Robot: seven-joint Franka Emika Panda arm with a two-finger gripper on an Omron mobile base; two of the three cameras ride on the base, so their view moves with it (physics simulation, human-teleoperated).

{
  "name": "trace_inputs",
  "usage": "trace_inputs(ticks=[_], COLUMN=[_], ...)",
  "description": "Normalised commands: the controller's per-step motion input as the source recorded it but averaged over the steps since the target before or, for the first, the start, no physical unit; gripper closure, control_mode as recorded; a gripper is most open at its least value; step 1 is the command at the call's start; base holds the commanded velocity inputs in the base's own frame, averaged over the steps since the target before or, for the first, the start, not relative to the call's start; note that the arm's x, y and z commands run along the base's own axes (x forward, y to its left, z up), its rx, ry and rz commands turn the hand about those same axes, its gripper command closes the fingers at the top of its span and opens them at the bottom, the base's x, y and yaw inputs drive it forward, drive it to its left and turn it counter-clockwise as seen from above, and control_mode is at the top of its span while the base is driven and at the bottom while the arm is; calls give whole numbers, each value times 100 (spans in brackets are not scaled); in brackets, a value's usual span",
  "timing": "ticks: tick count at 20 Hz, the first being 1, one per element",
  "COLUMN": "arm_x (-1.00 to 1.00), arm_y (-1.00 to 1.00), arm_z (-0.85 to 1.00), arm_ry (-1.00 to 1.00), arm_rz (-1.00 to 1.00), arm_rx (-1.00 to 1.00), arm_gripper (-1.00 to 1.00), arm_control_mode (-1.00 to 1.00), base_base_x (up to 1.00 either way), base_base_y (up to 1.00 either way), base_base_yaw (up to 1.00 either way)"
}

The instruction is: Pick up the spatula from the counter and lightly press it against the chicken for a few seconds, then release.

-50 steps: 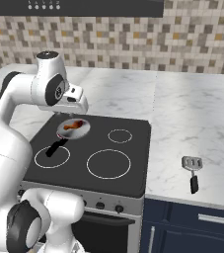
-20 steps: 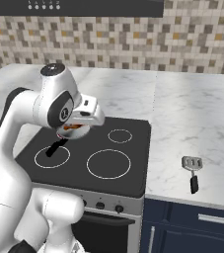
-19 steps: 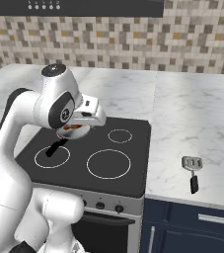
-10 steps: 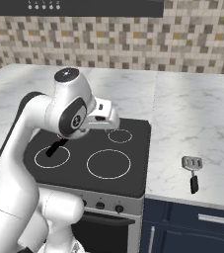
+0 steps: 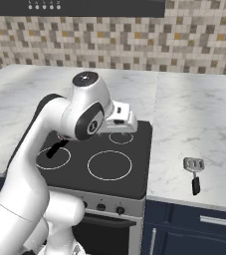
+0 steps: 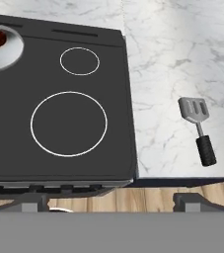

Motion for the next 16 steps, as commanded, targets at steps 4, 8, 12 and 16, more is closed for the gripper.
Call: trace_inputs(ticks=[4,8,12,16], arm_x=[0,0,0,0], arm_y=[-42,-41,-44,-47], arm_z=[0,-2,-5,-10], arm_ry=[0,0,0,0], arm_rz=[0,0,0,0], arm_rx=[1,2,0,0], arm_gripper=[-100,-100,-100,-100], arm_control_mode=[-100,-100,-100,-100], base_base_x=[0,0,0,0], base_base_y=[0,0,0,0], base_base_yaw=[0,0,0,0])
